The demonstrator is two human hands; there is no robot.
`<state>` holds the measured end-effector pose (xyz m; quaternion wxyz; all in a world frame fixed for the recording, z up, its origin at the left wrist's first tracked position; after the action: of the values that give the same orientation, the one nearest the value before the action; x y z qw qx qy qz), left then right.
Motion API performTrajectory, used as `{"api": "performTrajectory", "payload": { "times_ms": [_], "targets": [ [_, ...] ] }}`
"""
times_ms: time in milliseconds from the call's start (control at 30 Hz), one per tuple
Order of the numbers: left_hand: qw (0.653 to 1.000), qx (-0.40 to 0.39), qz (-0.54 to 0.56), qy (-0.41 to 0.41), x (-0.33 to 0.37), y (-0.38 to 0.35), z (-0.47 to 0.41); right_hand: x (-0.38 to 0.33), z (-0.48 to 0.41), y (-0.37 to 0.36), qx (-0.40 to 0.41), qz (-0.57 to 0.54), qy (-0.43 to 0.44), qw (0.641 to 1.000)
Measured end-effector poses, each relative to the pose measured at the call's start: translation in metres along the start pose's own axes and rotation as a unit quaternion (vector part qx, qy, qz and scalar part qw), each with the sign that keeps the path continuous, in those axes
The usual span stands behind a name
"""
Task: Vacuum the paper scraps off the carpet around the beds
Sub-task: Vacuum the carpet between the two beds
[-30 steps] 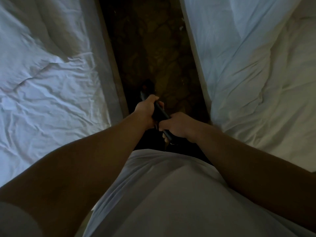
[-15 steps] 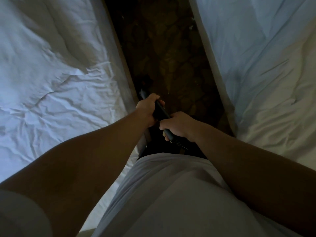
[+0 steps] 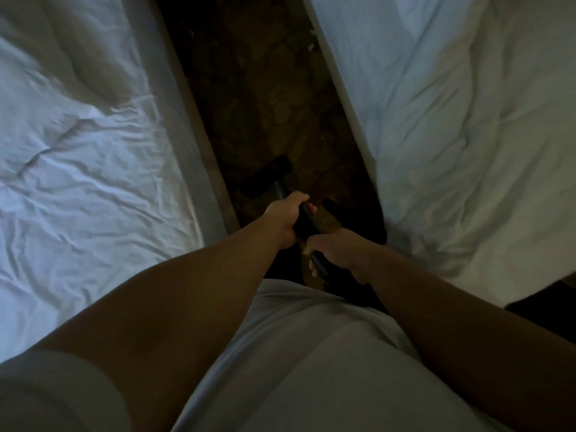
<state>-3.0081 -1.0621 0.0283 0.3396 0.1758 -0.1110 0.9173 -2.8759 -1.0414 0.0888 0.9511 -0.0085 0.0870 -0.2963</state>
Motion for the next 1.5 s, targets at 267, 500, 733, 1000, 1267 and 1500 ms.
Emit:
{"api": "performTrajectory", "payload": {
  "times_ms": [267, 500, 733, 1000, 1267, 1500],
  "targets": [
    [0.999, -0.005, 0.029, 0.016, -0.099, -0.078, 0.052, 0.104, 0.041, 0.065, 0.024, 0.032, -0.017, 0.999],
    [0.999, 0.004, 0.02, 0.024, -0.111, -0.103, 0.068, 0.116, 0.071, 0.087, 0.032, 0.01, 0.007, 0.999],
    [0.999, -0.025, 0.039, 0.013, -0.104, -0.128, 0.081, 0.121, 0.089, 0.1, 0.058, -0.013, 0.022, 0.998],
    [0.999, -0.037, 0.004, -0.029, -0.046, -0.151, 0.056, 0.082, 0.068, 0.116, 0.087, -0.086, 0.055, 0.991],
    [0.996, -0.065, -0.061, -0.005, 0.042, -0.144, -0.008, -0.013, 0.033, 0.111, 0.107, -0.135, 0.04, 0.984],
    [0.99, -0.077, -0.112, 0.048, 0.129, -0.132, -0.05, -0.108, 0.019, 0.101, 0.111, -0.184, 0.001, 0.977]
  ]
}}
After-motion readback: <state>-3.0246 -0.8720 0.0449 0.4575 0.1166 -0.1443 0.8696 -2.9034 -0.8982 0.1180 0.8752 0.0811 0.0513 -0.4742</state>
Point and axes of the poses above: each hand's wrist, its own z-axis away from the middle knuckle, its own y-axis out of the back of the hand, x = y × z, the point moved 7 cm from there along -z, towards the middle knuckle, and after that the axes turned 8 degrees about -y, right-handed, at the moved point
